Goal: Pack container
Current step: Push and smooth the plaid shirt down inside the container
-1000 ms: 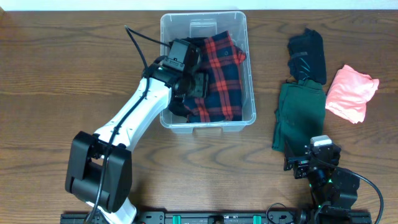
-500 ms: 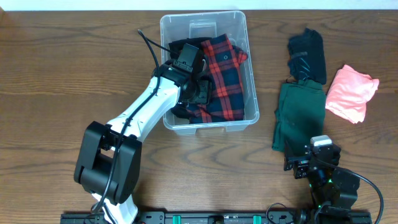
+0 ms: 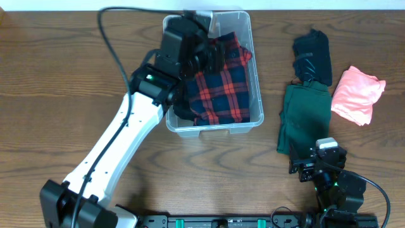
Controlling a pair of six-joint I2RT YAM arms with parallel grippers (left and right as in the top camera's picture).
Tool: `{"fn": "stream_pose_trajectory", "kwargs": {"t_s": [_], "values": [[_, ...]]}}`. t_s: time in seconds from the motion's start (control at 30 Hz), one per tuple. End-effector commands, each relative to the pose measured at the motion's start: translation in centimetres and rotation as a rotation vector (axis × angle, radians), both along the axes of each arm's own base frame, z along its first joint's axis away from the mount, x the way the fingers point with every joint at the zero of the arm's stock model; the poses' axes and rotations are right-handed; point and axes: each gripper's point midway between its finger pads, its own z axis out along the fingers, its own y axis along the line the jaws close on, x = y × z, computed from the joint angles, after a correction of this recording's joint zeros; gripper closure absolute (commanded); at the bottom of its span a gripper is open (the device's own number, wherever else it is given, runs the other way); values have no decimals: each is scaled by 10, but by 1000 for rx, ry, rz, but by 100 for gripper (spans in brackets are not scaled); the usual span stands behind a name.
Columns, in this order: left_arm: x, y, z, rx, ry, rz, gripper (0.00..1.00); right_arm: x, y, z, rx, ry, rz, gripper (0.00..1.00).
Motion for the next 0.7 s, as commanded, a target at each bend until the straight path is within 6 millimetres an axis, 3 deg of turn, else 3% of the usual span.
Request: {"fn": "stream_pose_trajectory", "kwargs": {"t_s": [0.0, 0.17, 0.3, 0.5, 0.6, 0.67], "values": [[22, 3, -27, 79, -18, 30, 40, 0, 3, -1, 2, 0, 13, 1], [53, -16, -76, 79, 2, 14, 39, 0, 3, -1, 2, 0, 13, 1], [64, -39, -128, 58, 61, -65, 39, 0, 3, -1, 2, 0, 13, 1], [55, -41, -224, 90, 289, -64, 40, 0, 3, -1, 2, 0, 13, 1], [47, -37, -251, 121, 356, -62, 40, 0, 3, -1, 2, 0, 13, 1], [44, -36, -258, 131, 377, -62, 40, 0, 3, -1, 2, 0, 13, 1]]}}
